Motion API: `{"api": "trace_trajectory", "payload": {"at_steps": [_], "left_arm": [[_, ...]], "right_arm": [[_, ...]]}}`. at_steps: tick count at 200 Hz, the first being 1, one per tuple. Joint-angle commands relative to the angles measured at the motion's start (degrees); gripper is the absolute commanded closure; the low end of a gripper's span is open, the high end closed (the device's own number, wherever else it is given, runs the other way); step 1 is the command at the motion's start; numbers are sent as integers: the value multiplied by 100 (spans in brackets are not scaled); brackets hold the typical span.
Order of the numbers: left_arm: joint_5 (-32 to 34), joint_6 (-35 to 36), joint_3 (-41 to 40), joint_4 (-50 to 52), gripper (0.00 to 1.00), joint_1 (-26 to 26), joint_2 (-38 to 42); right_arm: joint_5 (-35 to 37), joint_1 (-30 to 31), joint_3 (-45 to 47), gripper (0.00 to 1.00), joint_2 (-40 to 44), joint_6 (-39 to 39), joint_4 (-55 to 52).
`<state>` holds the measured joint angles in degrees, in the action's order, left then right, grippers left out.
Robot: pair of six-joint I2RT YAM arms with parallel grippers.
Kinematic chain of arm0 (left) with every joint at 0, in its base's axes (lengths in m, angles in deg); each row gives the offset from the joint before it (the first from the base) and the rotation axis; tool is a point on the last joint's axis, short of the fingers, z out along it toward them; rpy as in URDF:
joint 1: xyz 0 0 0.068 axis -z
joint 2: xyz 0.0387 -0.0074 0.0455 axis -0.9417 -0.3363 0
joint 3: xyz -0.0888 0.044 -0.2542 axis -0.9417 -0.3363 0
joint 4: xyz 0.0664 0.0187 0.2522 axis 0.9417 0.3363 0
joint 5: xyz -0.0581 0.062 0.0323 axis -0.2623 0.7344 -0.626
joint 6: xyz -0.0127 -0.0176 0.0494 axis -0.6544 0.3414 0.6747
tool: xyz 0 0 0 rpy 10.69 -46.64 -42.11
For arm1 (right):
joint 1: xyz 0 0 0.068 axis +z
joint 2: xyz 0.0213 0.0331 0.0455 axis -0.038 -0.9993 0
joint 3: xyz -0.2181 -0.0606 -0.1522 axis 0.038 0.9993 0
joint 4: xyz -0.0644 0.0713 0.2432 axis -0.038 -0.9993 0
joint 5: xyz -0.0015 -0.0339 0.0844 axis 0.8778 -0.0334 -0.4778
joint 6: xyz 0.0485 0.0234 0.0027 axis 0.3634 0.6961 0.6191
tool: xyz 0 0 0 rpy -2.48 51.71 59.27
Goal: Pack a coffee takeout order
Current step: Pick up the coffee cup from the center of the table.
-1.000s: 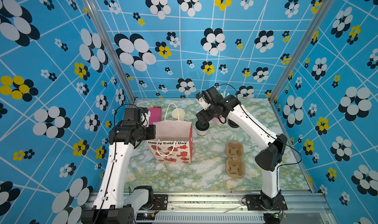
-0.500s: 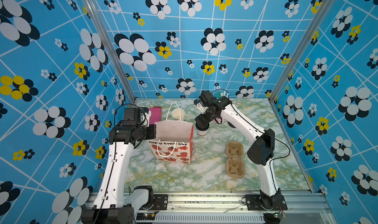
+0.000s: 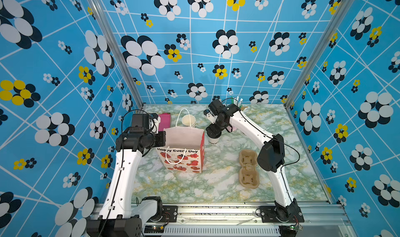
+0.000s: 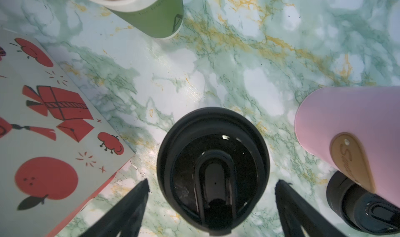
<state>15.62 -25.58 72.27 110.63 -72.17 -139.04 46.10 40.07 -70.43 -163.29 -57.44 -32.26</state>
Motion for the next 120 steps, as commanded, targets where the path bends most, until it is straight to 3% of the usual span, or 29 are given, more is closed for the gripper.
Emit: {"api": "trace_trajectory", "payload": {"at_steps": [1, 120], "left_arm": [[-92, -25, -135, -12, 96, -45, -24], [-121, -16, -193, -52, 96, -47, -24]], "right_arm": [[-83, -47, -136, 11, -147, -34, -74], [-188, -97, -163, 23, -348, -7, -47]]}}
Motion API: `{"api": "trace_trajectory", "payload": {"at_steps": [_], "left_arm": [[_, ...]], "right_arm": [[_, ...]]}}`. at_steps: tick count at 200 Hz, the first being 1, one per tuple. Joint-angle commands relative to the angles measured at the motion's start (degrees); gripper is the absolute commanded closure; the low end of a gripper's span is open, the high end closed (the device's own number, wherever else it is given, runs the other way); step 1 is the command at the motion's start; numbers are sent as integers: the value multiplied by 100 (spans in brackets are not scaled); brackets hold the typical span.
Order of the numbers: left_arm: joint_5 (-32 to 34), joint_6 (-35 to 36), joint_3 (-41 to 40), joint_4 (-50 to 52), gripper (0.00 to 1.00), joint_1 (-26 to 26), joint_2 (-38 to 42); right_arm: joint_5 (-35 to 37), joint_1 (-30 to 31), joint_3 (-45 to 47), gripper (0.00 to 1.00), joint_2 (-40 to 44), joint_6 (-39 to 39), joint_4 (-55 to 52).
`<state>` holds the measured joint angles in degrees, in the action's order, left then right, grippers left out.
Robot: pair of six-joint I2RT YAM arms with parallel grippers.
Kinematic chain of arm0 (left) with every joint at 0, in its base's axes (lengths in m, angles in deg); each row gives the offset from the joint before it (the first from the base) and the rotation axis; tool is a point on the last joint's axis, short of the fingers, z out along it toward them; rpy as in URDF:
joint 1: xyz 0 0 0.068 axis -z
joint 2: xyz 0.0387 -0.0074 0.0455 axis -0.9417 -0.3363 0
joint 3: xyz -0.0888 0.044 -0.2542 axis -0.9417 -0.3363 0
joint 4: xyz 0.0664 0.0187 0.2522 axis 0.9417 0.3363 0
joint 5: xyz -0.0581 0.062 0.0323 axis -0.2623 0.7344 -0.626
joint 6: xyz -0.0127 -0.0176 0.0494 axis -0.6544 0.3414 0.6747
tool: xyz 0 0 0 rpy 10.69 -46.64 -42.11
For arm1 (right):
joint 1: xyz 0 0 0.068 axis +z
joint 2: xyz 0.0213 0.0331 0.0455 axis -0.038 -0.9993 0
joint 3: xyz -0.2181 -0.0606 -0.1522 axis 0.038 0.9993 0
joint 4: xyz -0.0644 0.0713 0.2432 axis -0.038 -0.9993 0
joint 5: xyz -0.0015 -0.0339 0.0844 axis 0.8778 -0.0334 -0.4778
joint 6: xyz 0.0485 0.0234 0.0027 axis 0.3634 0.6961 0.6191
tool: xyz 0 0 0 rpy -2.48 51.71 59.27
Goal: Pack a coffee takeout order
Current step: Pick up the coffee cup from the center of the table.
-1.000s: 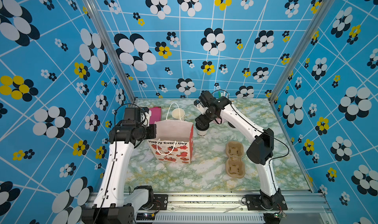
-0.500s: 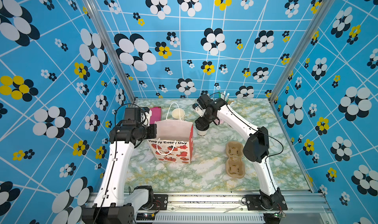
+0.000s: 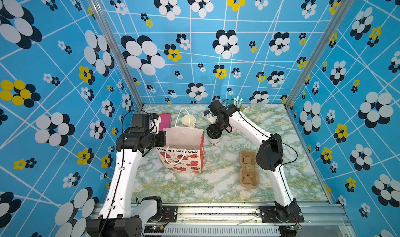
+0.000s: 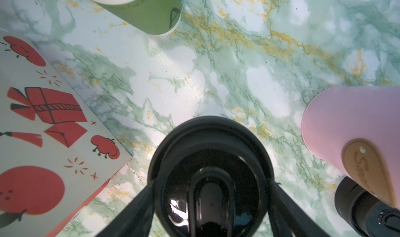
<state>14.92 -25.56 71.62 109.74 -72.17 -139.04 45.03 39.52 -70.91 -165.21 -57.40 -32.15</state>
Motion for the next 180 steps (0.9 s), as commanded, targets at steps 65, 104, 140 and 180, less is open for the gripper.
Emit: {"api": "trace_trajectory", "payload": {"at_steps": [65, 104, 140, 180], "left_arm": [[-64, -18, -150, 28, 95, -45, -35], [-84, -27, -165, 15, 95, -42, -38], [-99, -33, -162, 17, 95, -49, -25], [-134, -36, -160, -5, 95, -46, -28]], "right_arm": [[-11, -45, -115, 35, -214, -25, -133], [16, -44, -115, 38, -134, -27, -124], [25, -45, -114, 40, 63, -4, -128], [34, -43, -106, 42, 373, 11, -163]]}}
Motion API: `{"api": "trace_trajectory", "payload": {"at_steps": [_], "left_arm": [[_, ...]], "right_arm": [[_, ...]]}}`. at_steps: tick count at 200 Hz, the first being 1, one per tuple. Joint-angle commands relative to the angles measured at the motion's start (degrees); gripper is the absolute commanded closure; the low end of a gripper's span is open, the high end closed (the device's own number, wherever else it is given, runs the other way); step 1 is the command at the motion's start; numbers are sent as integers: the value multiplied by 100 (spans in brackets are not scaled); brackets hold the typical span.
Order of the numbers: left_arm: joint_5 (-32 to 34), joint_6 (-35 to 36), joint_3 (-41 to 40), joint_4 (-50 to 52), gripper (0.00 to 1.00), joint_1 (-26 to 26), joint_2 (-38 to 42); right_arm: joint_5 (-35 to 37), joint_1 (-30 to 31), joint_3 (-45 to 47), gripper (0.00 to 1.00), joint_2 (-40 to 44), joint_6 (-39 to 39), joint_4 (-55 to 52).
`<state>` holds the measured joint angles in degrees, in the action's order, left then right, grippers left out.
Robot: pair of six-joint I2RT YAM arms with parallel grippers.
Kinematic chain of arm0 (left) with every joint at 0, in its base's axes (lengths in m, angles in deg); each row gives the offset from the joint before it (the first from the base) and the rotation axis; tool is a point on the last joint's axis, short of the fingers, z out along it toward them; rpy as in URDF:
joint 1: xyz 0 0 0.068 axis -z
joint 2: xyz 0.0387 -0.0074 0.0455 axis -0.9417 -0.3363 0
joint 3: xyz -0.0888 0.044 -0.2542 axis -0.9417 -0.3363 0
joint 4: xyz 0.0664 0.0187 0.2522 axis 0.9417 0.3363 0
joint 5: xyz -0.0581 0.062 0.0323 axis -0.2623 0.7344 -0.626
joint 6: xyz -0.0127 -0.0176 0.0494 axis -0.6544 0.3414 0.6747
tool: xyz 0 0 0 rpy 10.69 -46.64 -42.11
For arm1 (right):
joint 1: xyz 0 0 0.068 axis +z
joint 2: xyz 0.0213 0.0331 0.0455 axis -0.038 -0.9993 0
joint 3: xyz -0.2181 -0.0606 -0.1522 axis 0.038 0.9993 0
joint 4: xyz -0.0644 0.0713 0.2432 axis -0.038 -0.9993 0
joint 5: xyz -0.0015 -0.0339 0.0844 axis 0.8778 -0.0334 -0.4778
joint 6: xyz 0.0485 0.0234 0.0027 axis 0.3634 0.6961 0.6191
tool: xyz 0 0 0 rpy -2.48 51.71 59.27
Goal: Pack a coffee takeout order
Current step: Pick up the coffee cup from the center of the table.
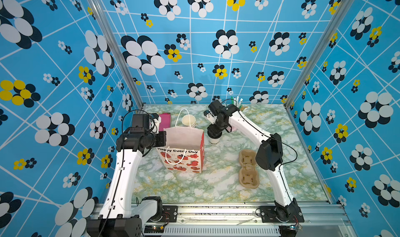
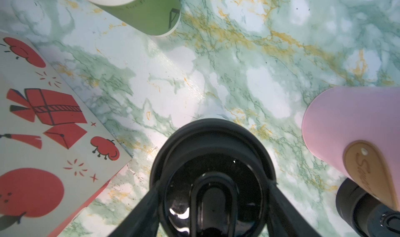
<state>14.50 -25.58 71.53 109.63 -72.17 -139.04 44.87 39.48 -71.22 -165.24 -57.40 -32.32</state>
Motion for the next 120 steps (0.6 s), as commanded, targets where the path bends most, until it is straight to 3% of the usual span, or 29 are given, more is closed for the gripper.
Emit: {"api": "trace_trajectory", "payload": {"at_steps": [1, 120], "left_arm": [[-93, -34, -152, 5, 95, -46, -30], [-409, -95, -170, -136, 96, -32, -69]], "right_arm": [[49, -39, -75, 42, 378, 9, -146], [-326, -38, -291, 47, 1781, 57, -589]]}}
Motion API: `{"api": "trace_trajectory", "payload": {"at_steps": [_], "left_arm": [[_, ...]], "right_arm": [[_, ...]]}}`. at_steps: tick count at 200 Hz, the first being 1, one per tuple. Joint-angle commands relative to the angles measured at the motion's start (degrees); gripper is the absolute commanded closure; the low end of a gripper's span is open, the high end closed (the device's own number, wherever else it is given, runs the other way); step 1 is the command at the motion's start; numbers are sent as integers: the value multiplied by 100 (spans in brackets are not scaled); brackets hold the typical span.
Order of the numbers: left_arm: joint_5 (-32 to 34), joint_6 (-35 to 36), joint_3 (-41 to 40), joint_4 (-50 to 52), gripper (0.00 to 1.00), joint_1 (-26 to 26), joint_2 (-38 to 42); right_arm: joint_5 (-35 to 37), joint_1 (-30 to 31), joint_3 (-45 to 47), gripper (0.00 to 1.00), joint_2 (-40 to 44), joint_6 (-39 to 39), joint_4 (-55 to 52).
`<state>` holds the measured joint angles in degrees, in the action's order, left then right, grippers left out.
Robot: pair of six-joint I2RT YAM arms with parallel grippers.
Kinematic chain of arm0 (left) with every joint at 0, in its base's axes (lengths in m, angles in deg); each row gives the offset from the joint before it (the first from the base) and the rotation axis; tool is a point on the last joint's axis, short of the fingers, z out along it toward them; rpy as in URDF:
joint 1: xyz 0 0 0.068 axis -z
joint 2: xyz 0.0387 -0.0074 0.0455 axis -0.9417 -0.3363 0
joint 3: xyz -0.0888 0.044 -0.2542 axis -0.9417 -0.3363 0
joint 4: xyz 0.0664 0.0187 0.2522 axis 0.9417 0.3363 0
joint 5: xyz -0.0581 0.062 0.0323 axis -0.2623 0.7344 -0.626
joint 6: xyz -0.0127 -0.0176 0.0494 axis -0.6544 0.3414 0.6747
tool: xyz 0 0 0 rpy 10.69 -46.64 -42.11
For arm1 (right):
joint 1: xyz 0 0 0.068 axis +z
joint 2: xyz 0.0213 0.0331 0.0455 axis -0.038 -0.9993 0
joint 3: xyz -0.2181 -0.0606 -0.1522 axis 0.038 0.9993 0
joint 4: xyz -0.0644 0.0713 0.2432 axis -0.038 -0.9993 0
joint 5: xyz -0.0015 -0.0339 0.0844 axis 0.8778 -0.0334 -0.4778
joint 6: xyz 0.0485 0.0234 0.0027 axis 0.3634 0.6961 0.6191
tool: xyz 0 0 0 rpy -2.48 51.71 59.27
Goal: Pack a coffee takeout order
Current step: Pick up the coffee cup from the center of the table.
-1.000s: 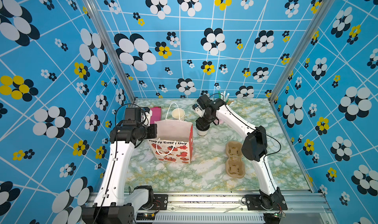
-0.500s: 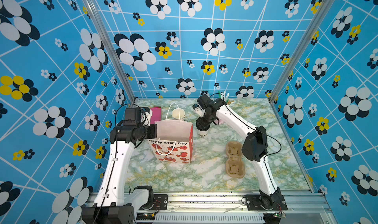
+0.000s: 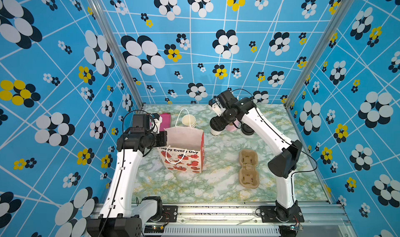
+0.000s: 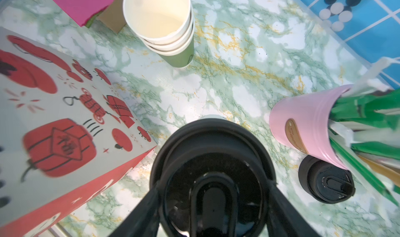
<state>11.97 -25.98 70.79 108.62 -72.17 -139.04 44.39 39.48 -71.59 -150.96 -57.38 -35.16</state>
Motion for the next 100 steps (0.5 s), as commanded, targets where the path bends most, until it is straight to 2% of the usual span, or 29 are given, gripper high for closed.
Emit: {"api": "trace_trajectory", "payload": {"at_steps": [1, 45, 100], "left_arm": [[-151, -60, -95, -36, 96, -34, -69], [-224, -90, -95, -75, 96, -28, -65], [-332, -148, -127, -184, 96, 15, -82]], "right_arm": [[-288, -38, -260, 47, 366, 56, -312], [-719, -31, -485, 47, 848, 106, -411], [-992, 105, -1165, 47, 957, 117, -839]]}}
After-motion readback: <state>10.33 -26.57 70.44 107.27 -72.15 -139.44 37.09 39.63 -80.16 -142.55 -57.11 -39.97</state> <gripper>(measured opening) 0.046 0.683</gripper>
